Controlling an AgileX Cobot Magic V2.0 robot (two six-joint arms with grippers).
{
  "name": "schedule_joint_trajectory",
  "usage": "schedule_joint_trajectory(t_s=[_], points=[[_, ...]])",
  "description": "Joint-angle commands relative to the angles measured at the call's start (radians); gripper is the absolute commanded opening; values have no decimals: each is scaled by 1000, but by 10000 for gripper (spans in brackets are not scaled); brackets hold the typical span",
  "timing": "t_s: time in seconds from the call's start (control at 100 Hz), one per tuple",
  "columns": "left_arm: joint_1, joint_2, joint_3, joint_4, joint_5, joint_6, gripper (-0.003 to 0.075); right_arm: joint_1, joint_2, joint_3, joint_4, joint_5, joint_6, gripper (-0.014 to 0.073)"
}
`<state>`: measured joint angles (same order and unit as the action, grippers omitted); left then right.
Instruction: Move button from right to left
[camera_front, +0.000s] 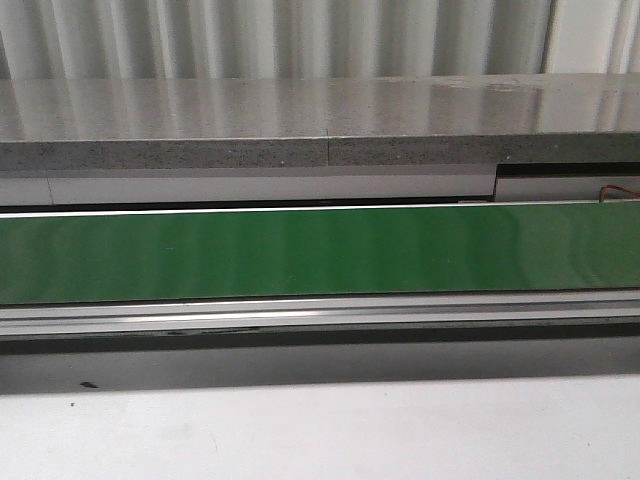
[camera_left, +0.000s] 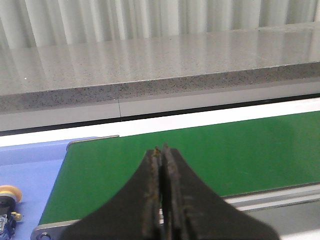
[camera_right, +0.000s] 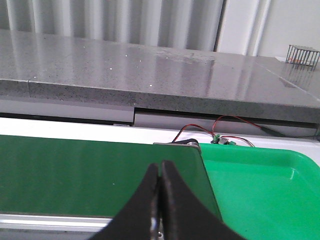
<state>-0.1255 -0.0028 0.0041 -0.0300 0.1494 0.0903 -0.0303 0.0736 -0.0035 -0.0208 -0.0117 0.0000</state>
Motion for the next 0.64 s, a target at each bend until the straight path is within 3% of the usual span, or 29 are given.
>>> schedule_joint_trajectory(t_s=[0.0, 0.63], points=[[1, -32, 38, -3, -87, -11, -20, -8, -65, 9, -59, -42, 45, -67], [1, -32, 38, -3, -85, -11, -20, -9, -103, 10, -63, 0, 45, -67]])
